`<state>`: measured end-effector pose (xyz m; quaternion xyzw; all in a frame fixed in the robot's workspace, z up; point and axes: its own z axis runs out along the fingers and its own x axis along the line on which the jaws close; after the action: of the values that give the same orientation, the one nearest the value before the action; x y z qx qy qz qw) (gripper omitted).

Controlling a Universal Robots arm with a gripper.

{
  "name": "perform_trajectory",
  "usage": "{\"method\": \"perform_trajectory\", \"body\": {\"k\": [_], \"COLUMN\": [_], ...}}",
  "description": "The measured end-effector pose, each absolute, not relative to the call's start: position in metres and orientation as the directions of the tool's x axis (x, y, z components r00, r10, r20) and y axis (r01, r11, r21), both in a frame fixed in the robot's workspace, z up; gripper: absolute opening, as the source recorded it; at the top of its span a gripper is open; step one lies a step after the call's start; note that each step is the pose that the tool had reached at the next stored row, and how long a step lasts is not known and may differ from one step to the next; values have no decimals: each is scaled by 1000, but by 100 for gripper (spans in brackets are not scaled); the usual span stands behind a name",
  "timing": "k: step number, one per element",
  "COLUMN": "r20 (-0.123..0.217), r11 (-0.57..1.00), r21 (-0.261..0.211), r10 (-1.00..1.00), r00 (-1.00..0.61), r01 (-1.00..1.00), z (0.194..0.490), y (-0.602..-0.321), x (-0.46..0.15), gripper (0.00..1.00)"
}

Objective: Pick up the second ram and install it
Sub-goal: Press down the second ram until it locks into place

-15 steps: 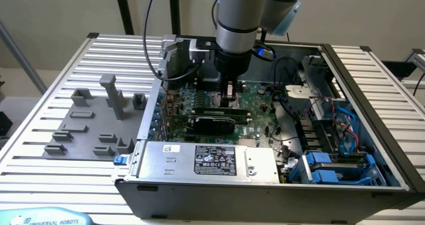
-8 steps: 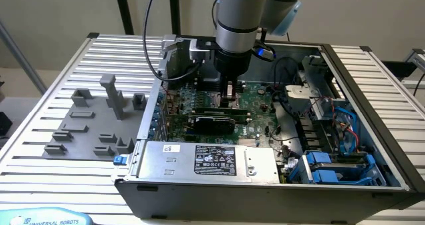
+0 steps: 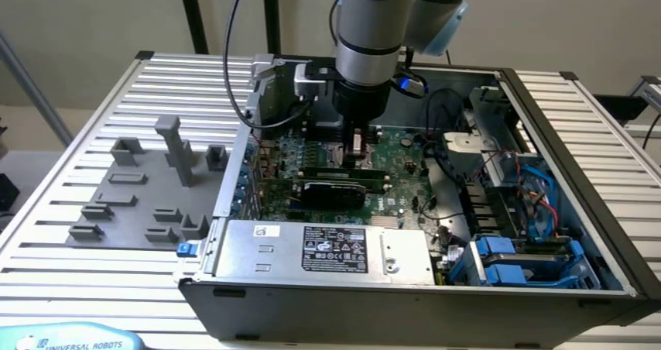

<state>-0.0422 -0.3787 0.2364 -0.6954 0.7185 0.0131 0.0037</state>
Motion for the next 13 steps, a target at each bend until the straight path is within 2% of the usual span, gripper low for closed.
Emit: {"method": "perform_trajectory", "body": {"k": [8, 13], "r20": [-23, -24], "r11": [33, 33], "r21": [14, 14], "r10": [-999, -999], "r00": [-33, -33], "r01": [-999, -999], "z": [225, 242], "y": [-379, -379], "x": [-43, -43], "gripper": [11, 11]}}
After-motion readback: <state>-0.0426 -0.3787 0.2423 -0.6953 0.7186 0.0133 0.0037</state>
